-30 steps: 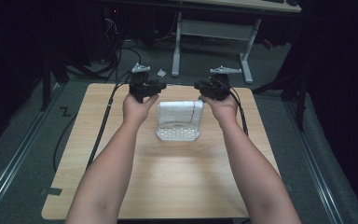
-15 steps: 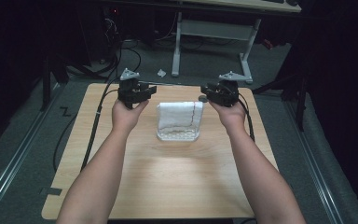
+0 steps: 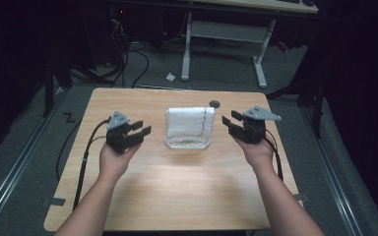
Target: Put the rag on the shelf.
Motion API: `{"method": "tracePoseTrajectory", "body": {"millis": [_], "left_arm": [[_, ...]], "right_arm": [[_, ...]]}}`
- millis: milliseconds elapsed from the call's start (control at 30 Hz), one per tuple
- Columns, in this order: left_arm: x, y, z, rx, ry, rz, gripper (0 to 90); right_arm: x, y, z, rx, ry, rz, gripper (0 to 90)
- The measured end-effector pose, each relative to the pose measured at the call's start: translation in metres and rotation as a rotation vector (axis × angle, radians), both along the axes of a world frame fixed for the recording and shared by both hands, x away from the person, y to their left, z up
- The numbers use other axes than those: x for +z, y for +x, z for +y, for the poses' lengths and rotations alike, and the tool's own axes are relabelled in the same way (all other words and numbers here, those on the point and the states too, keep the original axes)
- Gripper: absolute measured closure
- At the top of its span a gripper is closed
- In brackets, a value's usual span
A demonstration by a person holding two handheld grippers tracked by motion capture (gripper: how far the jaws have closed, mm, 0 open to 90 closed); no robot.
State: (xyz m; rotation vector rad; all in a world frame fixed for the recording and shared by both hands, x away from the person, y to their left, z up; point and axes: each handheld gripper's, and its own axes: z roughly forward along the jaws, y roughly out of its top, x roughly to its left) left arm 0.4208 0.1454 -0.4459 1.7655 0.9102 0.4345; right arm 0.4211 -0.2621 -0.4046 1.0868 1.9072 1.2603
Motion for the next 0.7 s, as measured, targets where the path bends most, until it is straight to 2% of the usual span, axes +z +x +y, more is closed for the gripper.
{"method": "tracePoseTrajectory", "body": {"millis": [100, 167, 200, 300, 367, 433, 467, 500, 533, 600, 700], "left_arm": [[-0.021, -0.031, 0.009, -0.021, 0.024, 0.024, 55.5], [-0.034, -0.050, 0.014, -0.024, 0.033, 0.052, 55.2], [-0.041, -0.058, 0.016, -0.022, 0.037, 0.073, 55.1], [-0.061, -0.079, 0.020, -0.024, 0.051, 0.122, 54.0], [-0.072, -0.092, 0.021, -0.029, 0.072, 0.127, 53.4], [-0.078, -0.097, 0.020, -0.035, 0.061, 0.169, 53.8], [-0.078, -0.097, 0.018, -0.039, 0.066, 0.174, 53.6], [-0.077, -0.098, 0.017, -0.040, 0.089, 0.155, 53.3], [-0.076, -0.097, 0.016, -0.034, 0.099, 0.146, 53.1], [-0.077, -0.094, 0.017, -0.035, 0.070, 0.161, 52.9], [-0.079, -0.092, 0.018, -0.031, 0.077, 0.164, 52.8]], "right_arm": [[-0.018, -0.023, 0.000, 0.024, -0.024, 0.010, 51.9], [-0.033, -0.039, 0.001, 0.032, -0.079, 0.012, 51.1], [-0.040, -0.047, 0.002, 0.032, -0.088, 0.021, 50.8], [-0.063, -0.068, 0.003, 0.033, -0.093, 0.069, 50.0], [-0.078, -0.080, 0.005, 0.028, -0.095, 0.101, 49.8], [-0.095, -0.093, 0.004, 0.005, -0.095, 0.108, 50.5], [-0.105, -0.099, 0.002, -0.003, -0.084, 0.118, 51.6], [-0.112, -0.100, 0.001, 0.006, -0.085, 0.162, 50.7], [-0.114, -0.099, 0.001, 0.016, -0.101, 0.195, 48.4], [-0.116, -0.097, 0.000, 0.009, -0.127, 0.177, 48.4], [-0.120, -0.092, -0.004, -0.014, -0.097, 0.217, 49.7]]}}
